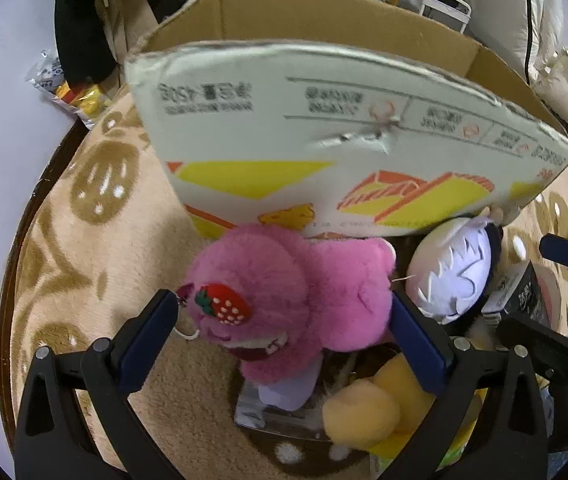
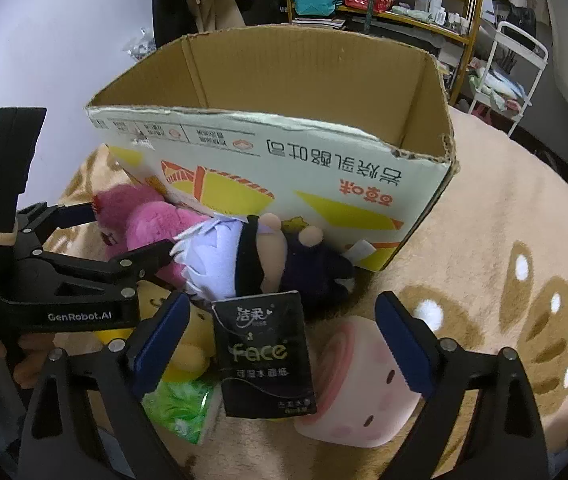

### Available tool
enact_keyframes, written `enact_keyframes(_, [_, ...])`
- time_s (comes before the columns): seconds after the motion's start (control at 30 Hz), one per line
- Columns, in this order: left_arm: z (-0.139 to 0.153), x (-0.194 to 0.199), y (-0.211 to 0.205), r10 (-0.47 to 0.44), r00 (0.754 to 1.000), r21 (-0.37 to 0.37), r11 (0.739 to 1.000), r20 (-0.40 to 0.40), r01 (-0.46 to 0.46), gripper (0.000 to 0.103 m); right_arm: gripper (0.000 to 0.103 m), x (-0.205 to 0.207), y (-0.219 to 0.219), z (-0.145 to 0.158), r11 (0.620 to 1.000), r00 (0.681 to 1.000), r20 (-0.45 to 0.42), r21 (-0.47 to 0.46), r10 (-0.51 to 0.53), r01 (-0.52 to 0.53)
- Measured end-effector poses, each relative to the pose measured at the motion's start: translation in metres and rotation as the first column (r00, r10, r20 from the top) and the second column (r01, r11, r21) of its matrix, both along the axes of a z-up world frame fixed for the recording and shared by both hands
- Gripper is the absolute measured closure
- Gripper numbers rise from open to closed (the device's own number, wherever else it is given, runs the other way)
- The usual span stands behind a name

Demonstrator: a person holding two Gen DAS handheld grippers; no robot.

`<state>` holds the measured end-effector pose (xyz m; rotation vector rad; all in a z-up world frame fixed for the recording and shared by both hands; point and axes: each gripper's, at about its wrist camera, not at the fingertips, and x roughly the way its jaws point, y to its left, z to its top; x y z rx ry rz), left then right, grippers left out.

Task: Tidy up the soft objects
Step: 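Grasp the pink bear with the left tool while the right tool grasps the black tissue pack, then lift the pink bear with the left tool while the right tool lifts the tissue pack over the box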

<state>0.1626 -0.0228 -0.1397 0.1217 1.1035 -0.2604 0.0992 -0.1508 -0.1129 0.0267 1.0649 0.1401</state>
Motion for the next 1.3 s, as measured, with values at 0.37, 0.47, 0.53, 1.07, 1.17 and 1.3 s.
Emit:
enact_keyframes(0.37, [0.006,-0.011,-0.002,0.006,1.000,-0.043,0.999,0.013,-0.006,0.015,0.054,0.002,0.000,-0.009,0.999,0.998,-0.052,0.045,0.033,-0.030])
enact_keyframes(0.47, [0.012,-0.017,0.002,0.017,1.000,-0.054,0.998,0.018,-0.016,0.015,0.054,0.000,0.000,-0.008,0.998,0.999,-0.039,0.056,0.031,-0.028])
enact_keyframes(0.53, [0.014,-0.018,0.005,0.026,0.999,-0.050,0.998,0.024,-0.024,0.016,0.054,-0.002,-0.001,-0.005,0.998,0.999,-0.023,0.062,0.025,-0.023])
enact_keyframes(1.07, [0.064,-0.064,0.022,0.067,0.982,-0.007,0.998,0.177,-0.067,0.015,0.054,-0.021,-0.004,0.031,0.998,0.989,0.145,0.047,-0.036,0.029])
enact_keyframes(1.17, [0.082,-0.073,0.027,0.072,0.968,-0.011,0.997,0.240,-0.072,0.015,0.054,-0.026,-0.007,0.040,0.998,0.981,0.188,0.055,-0.052,0.042])
enact_keyframes(1.3, [0.100,-0.086,0.028,0.067,0.947,0.004,0.997,0.313,-0.072,0.015,0.054,-0.034,-0.010,0.055,0.996,0.966,0.250,0.063,-0.073,0.059])
